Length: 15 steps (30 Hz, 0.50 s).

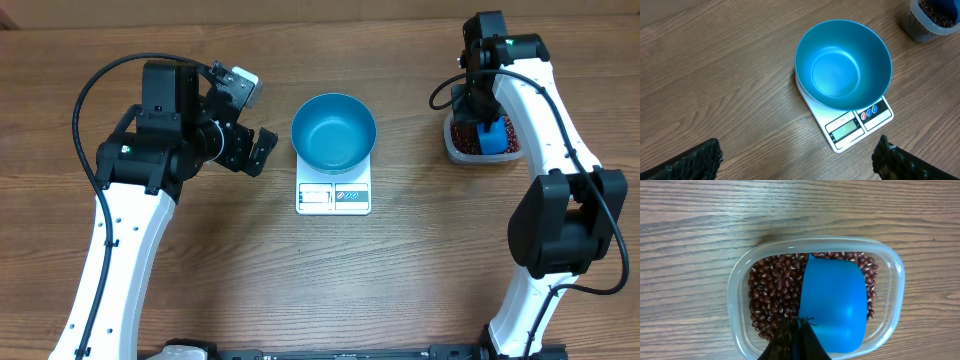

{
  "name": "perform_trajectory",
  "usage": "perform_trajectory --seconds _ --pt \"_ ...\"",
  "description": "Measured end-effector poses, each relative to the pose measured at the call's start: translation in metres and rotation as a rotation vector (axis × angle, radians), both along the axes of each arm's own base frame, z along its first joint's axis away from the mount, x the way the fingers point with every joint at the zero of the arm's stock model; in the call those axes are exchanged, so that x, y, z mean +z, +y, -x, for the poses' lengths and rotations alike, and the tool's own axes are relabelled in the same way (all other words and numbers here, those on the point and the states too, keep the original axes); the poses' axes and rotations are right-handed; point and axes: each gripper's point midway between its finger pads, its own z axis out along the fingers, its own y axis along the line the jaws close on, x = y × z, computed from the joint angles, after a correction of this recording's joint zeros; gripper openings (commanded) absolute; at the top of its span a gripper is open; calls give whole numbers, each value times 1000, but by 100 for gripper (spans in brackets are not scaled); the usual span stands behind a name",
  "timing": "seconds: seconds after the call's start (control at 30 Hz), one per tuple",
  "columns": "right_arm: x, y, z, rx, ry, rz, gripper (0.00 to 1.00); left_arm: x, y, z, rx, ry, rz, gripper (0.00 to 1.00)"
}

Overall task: Scoop item into bowl and weigh 150g on scale
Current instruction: 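Drag the scoop through the beans with the right gripper to fill it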

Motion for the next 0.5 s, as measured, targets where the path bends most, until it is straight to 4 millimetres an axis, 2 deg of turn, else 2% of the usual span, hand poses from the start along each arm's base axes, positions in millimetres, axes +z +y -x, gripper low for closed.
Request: perform_trajectory --seconds 0.23,0.5 --pt "-1 -1 -2 -15 -6 -59 4 0 0 0 0 0 0 100" --pt "-3 -4 -4 -59 -15 -232 4 0 0 0 0 0 0 100"
